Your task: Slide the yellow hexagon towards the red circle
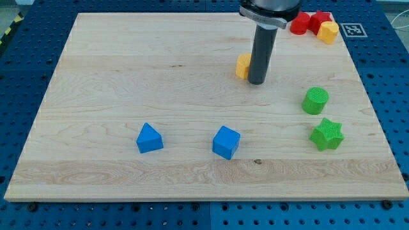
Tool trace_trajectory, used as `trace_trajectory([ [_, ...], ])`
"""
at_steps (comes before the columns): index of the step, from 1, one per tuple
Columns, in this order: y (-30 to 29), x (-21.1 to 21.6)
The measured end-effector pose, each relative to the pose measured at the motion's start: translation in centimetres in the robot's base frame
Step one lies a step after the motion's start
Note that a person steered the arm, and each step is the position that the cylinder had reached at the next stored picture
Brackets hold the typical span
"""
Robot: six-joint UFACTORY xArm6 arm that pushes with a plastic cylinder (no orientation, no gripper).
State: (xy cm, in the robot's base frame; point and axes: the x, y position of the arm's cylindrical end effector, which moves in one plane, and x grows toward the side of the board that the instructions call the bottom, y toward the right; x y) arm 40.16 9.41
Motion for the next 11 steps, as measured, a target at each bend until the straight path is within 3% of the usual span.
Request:
trace_trajectory([
  [2,-3.2,2.2],
  [4,-7.1,0.4],
  [9,9.9,-7.1],
  [11,9.6,-6.5],
])
